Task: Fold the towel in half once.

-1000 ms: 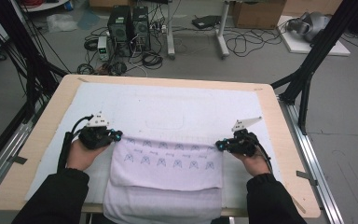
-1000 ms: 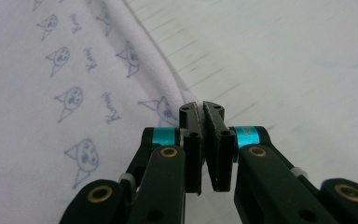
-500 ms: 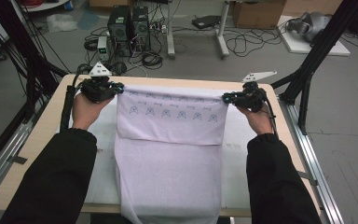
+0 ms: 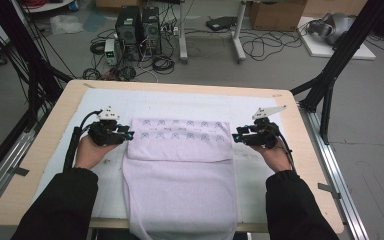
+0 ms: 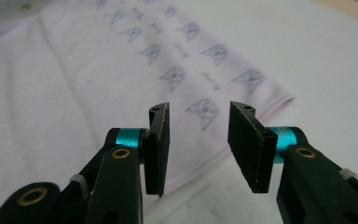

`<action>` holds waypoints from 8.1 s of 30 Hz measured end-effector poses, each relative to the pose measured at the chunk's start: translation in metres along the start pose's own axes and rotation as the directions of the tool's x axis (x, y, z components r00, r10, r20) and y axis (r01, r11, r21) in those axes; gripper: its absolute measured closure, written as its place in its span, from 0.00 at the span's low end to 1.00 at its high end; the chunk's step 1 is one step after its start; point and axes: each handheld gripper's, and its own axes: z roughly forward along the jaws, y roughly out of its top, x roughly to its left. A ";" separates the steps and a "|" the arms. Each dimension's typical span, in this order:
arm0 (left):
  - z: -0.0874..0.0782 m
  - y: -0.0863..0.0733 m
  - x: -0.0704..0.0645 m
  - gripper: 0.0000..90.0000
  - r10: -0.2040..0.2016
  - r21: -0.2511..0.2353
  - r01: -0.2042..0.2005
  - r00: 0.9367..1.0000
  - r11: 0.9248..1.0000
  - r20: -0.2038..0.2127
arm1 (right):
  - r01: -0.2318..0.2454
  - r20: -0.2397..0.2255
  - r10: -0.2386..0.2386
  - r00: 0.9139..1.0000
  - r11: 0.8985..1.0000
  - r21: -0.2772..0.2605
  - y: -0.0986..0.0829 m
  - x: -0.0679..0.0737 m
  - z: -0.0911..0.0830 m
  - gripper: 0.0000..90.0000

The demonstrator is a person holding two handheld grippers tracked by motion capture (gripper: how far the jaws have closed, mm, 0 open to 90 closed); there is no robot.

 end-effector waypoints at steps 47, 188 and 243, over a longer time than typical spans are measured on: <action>-0.059 -0.050 -0.075 0.95 0.098 -0.042 -0.093 0.984 0.995 0.150 | 0.119 -0.192 -0.104 0.976 0.991 0.067 -0.048 0.090 -0.020 0.97; -0.016 -0.042 -0.048 0.79 -0.017 -0.019 0.018 0.999 1.000 0.049 | 0.054 -0.089 -0.054 0.995 0.999 -0.007 -0.039 0.036 0.006 0.77; -0.047 -0.065 -0.106 0.98 0.094 0.014 -0.098 0.978 0.995 0.188 | 0.115 -0.169 -0.105 0.980 0.992 0.050 -0.086 0.076 -0.007 0.97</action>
